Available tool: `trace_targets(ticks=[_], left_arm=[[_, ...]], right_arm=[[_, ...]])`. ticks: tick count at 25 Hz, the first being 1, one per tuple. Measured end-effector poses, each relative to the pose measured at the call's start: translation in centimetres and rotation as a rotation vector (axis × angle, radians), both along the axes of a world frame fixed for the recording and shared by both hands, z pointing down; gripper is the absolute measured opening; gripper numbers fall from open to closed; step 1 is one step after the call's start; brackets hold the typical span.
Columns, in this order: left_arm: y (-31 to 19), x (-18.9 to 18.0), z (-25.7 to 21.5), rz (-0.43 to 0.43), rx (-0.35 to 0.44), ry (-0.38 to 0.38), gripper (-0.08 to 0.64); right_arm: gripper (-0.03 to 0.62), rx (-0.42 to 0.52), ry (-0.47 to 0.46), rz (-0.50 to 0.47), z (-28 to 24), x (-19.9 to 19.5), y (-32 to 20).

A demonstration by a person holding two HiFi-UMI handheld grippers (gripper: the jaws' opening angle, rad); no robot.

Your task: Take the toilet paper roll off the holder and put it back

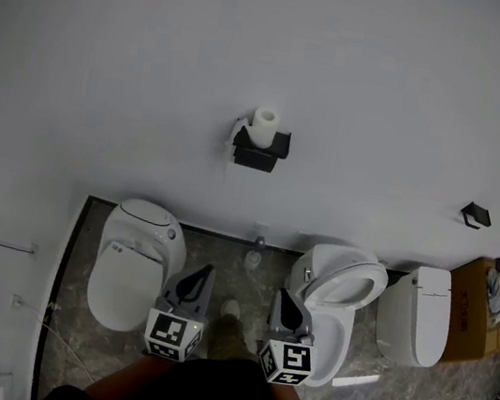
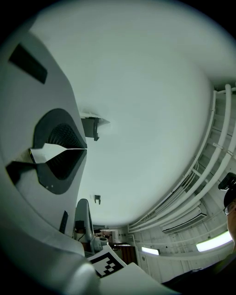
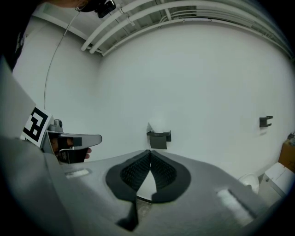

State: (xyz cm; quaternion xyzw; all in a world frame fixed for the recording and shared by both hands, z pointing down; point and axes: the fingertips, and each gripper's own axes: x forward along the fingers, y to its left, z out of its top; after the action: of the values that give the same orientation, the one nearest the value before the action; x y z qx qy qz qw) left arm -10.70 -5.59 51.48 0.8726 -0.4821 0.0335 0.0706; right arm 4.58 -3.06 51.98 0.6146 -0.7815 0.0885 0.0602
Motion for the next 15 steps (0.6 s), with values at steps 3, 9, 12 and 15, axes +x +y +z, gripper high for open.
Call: trace_targets(ticks=[3, 9, 12, 15], left_arm=[[-3.8, 1.1, -0.2, 0.002, 0.017, 0.000, 0.020], [-11.9, 4.0, -0.4, -0.022, 0.021, -0.032, 0.020], [-16.0, 4.9, -0.8, -0.050, 0.013, -0.020, 0.021], [-19.9, 5.5, -1.2, -0.077, 0.016, -0.011, 0.021]], right_arm=[[-0.002, 0.004, -0.010, -0.016, 0.2, 0.8, -4.5], [-0.002, 0.001, -0.027, -0.067, 0.5, 2.6, -12.8], [-0.002, -0.004, -0.014, -0.087, 0.4, 3.6, -16.3], [-0.002, -0.002, -0.013, -0.100, 0.3, 4.5, -19.4]])
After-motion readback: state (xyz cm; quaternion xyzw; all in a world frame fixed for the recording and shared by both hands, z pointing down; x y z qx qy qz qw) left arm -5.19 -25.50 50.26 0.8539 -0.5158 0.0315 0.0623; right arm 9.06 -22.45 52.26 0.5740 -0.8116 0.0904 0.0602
